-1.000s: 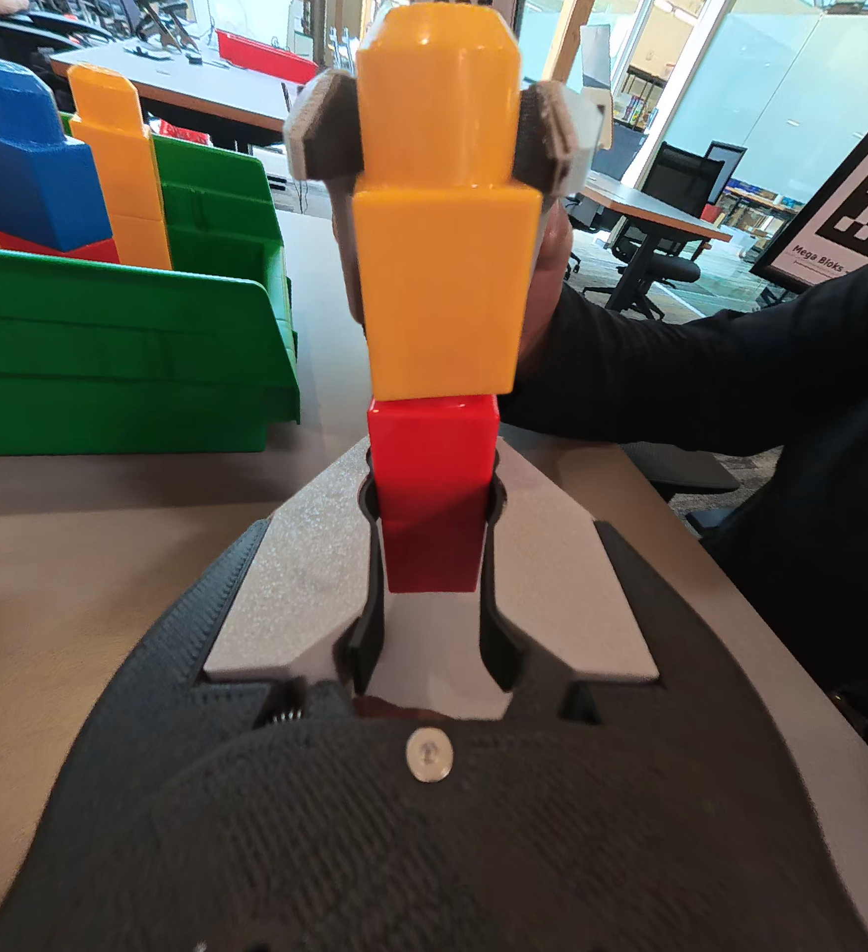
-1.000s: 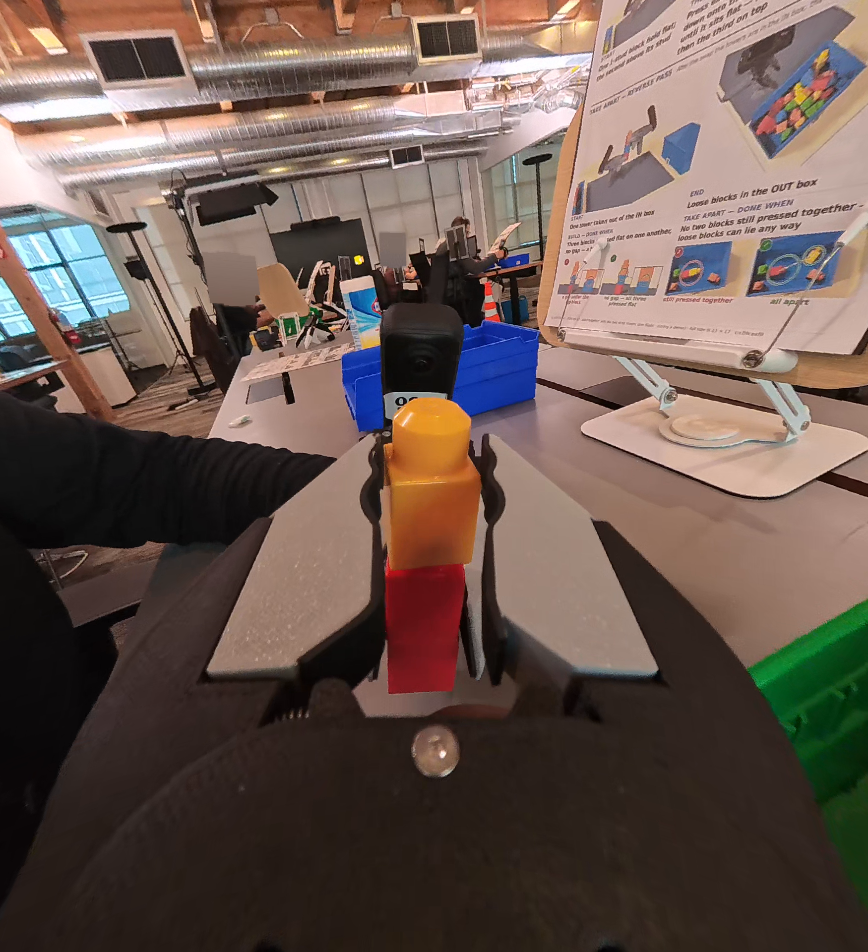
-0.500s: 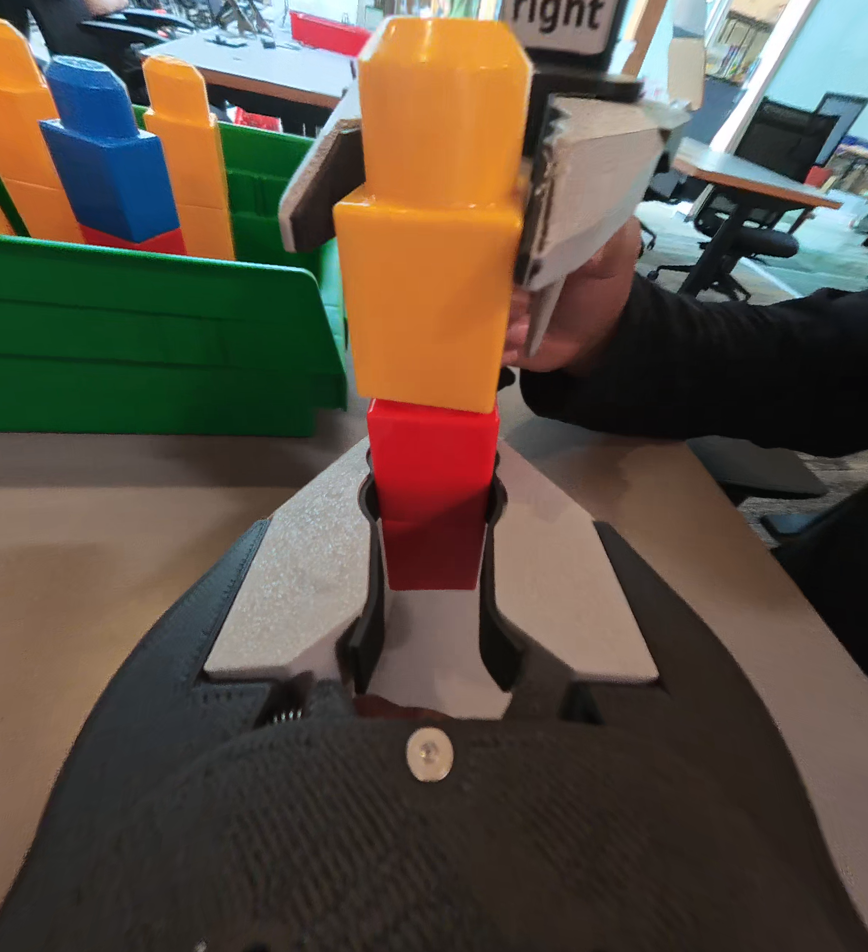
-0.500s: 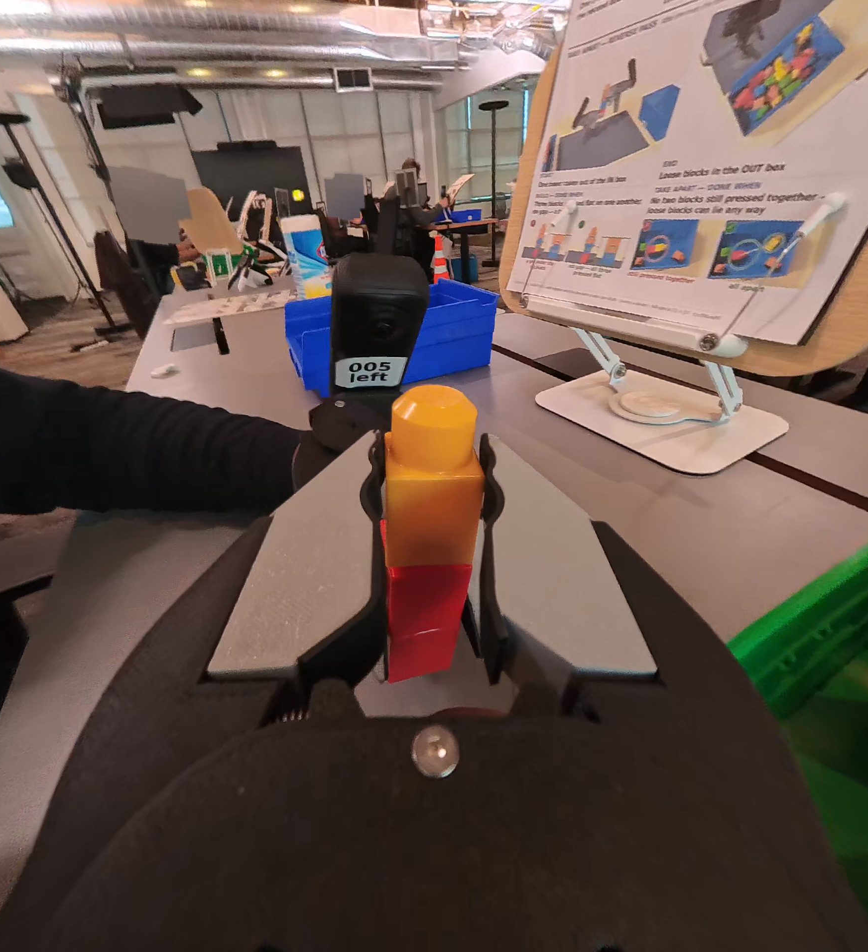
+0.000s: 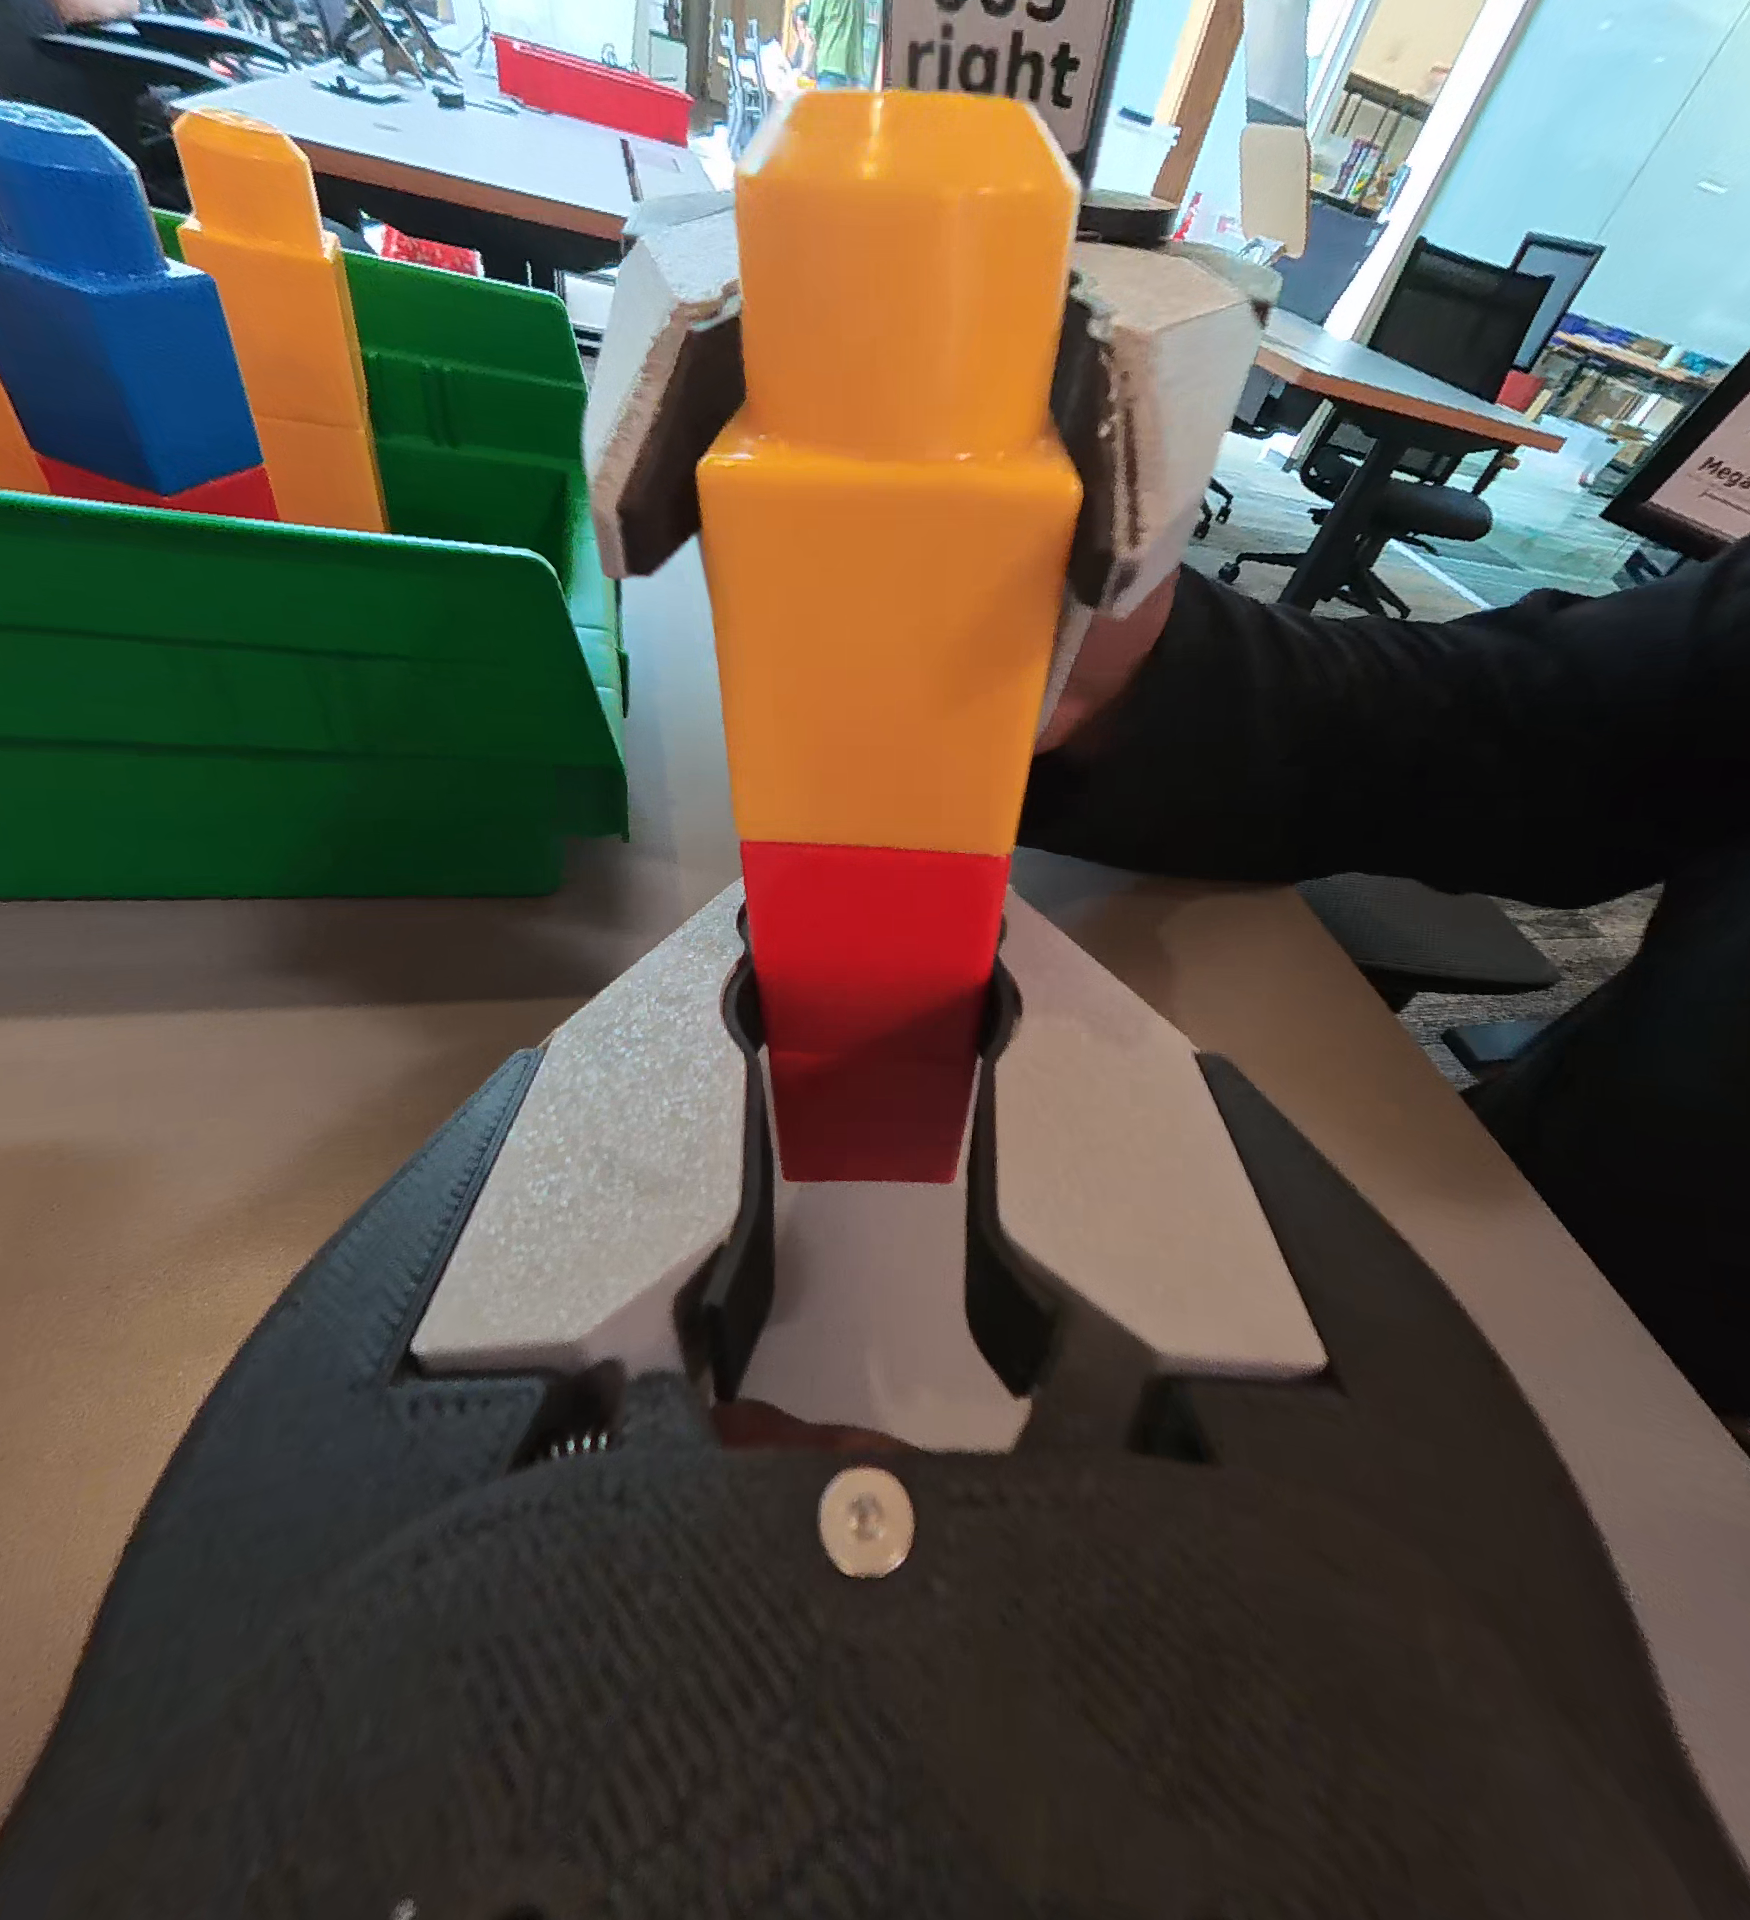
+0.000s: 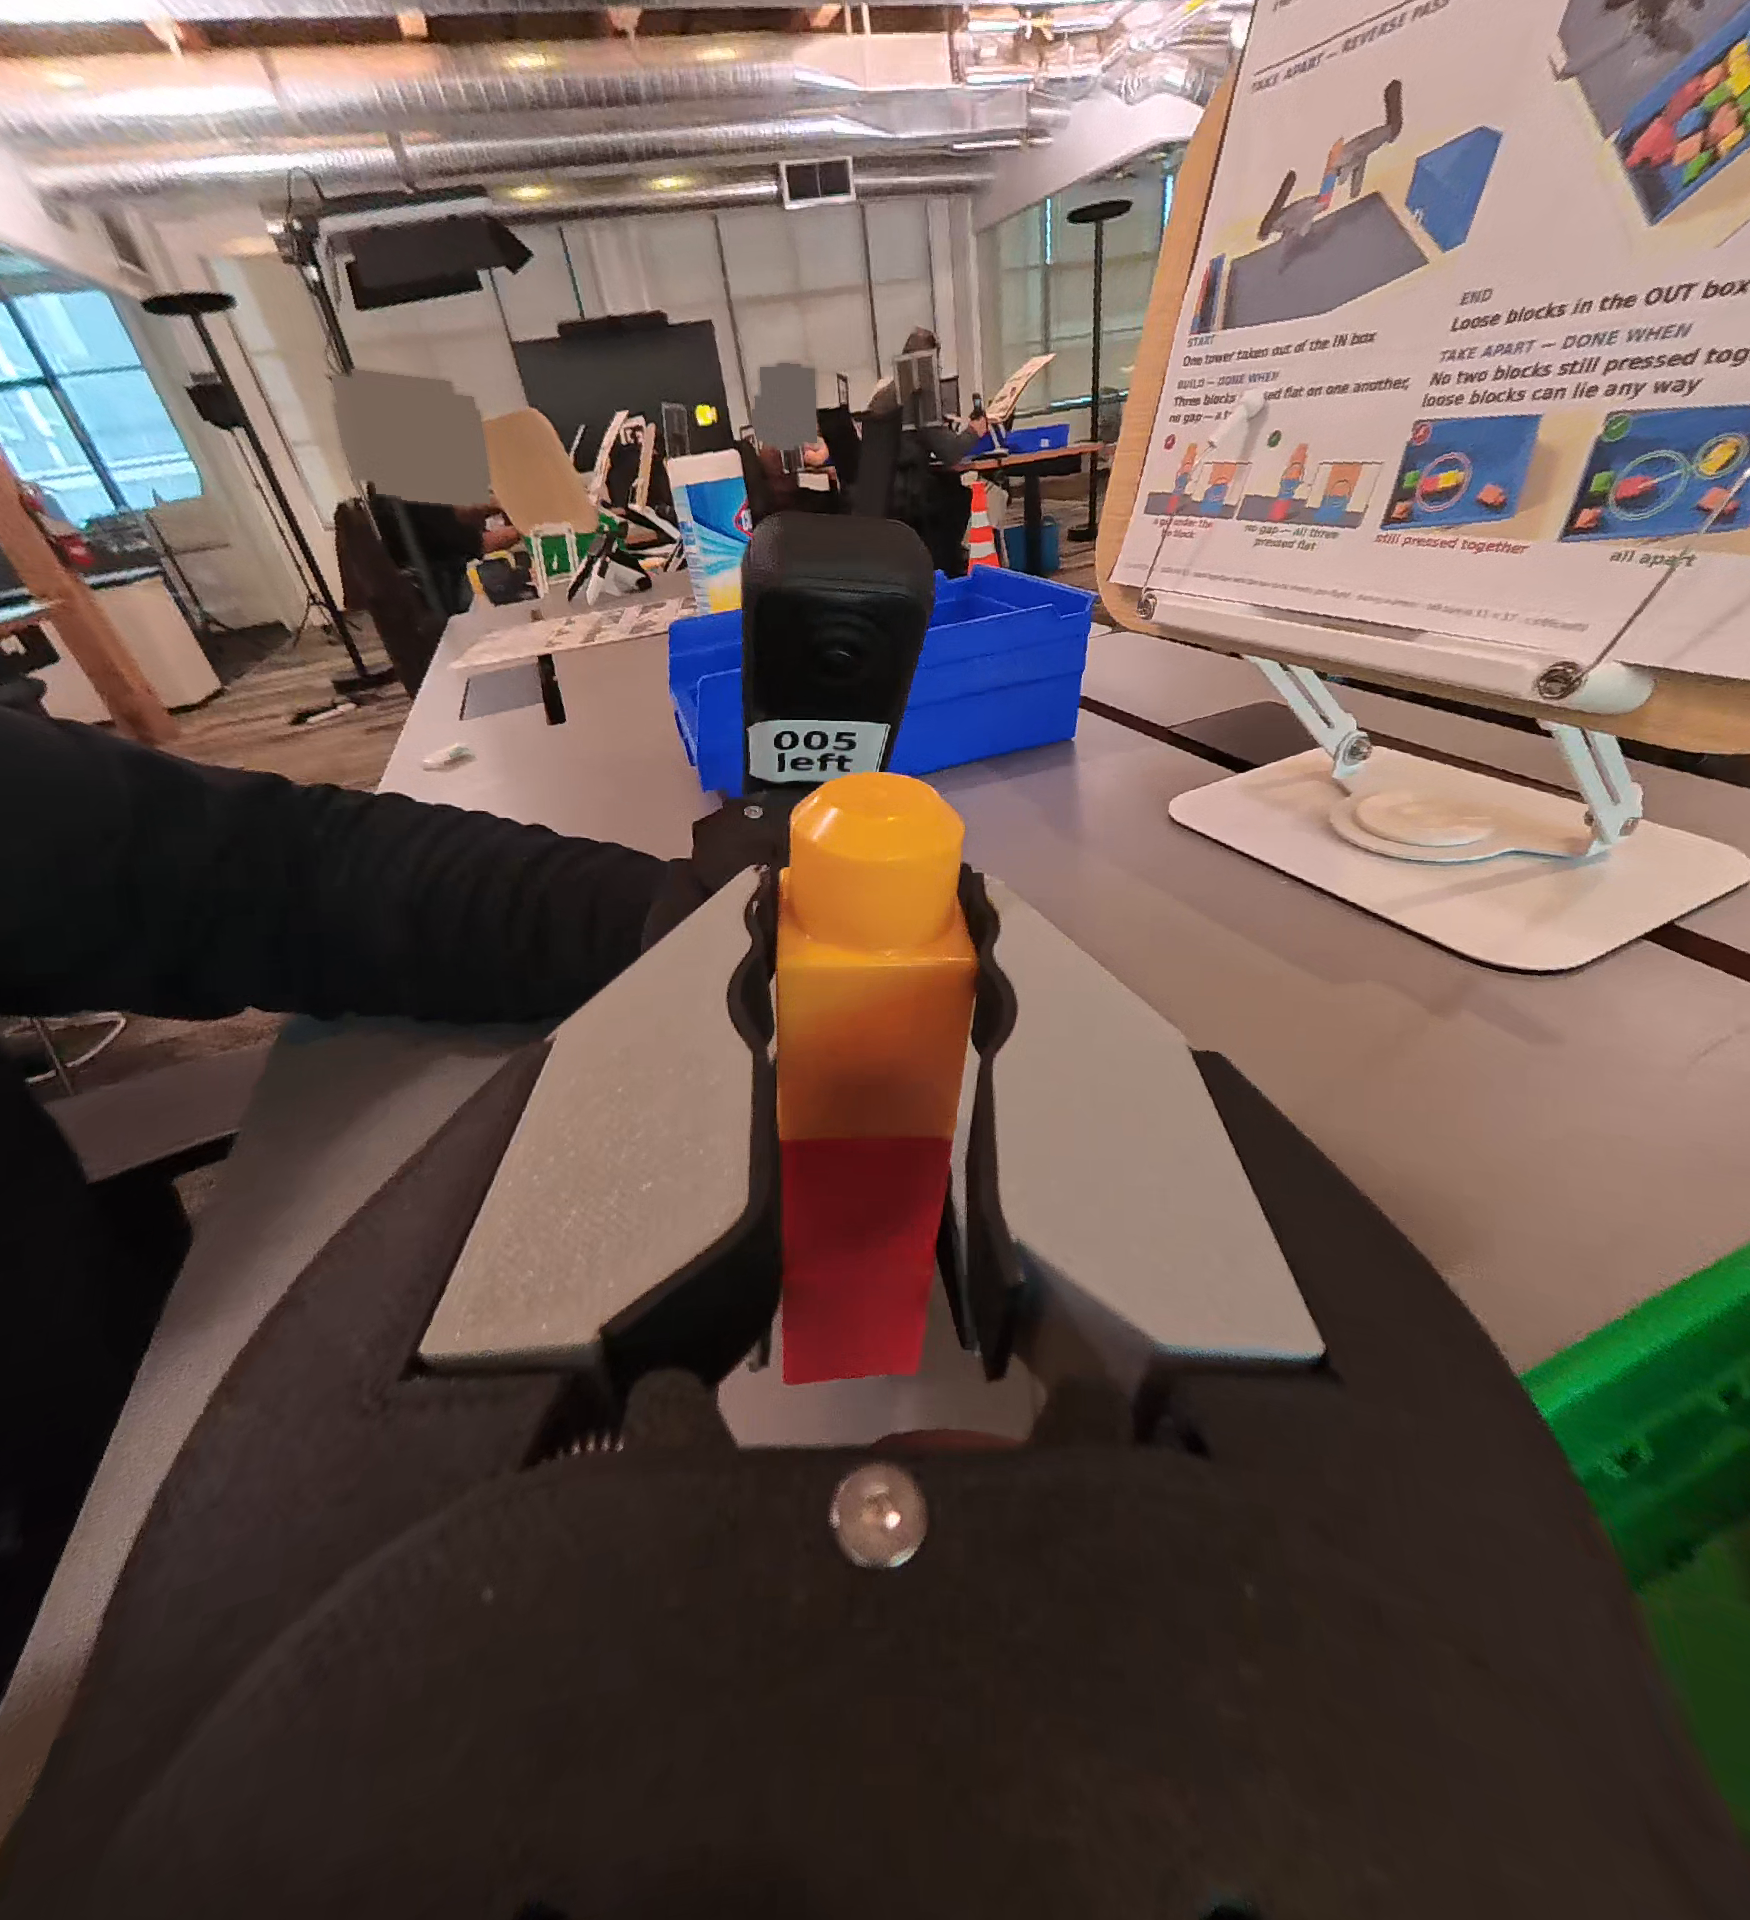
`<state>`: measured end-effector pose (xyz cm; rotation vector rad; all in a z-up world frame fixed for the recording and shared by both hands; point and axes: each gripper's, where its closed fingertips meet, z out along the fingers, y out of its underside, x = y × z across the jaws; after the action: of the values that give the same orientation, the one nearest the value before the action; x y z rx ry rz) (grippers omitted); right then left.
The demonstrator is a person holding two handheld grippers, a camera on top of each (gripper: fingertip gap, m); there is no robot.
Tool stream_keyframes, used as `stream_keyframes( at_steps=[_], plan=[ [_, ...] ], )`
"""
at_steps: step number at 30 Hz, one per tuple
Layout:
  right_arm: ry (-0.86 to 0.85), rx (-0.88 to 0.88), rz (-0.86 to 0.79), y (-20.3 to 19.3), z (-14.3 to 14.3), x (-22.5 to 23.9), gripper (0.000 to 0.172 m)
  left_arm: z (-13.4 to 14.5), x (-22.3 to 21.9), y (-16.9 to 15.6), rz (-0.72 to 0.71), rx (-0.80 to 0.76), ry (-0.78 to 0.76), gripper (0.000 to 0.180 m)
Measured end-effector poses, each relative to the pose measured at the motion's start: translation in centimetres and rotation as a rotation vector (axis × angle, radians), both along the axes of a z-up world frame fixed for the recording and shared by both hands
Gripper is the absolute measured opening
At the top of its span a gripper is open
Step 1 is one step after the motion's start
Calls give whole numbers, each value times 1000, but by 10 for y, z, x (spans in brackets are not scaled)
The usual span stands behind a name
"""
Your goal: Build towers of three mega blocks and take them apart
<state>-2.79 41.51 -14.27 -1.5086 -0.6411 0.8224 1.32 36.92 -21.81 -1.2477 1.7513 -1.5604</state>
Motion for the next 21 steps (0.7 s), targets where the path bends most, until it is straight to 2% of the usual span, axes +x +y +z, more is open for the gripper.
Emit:
stream_keyframes(
  at_steps=[6,11,14,16,18,20,21],
  plan=[
    [2,-13,12,0,-2,1,33,-3,2,0,11,15,17,36],
    [16,-27,71,-6,-2,-2,34,1,-4,-6,-52,-18,0,37],
    [-26,-65,90,-7,-10,-4,35,1,-7,-6,-66,-45,8,37],
    [-84,-18,89,-11,-9,-5,34,1,-7,-6,-66,-45,15,38],
    [-76,43,107,-20,4,-5,34,4,-10,-8,-84,-50,-5,42],
    [26,106,110,-30,31,8,34,8,-10,-3,-60,-70,-32,60],
    [71,157,59,-31,46,23,34,10,-10,1,-41,-90,-39,62]
  ],
)
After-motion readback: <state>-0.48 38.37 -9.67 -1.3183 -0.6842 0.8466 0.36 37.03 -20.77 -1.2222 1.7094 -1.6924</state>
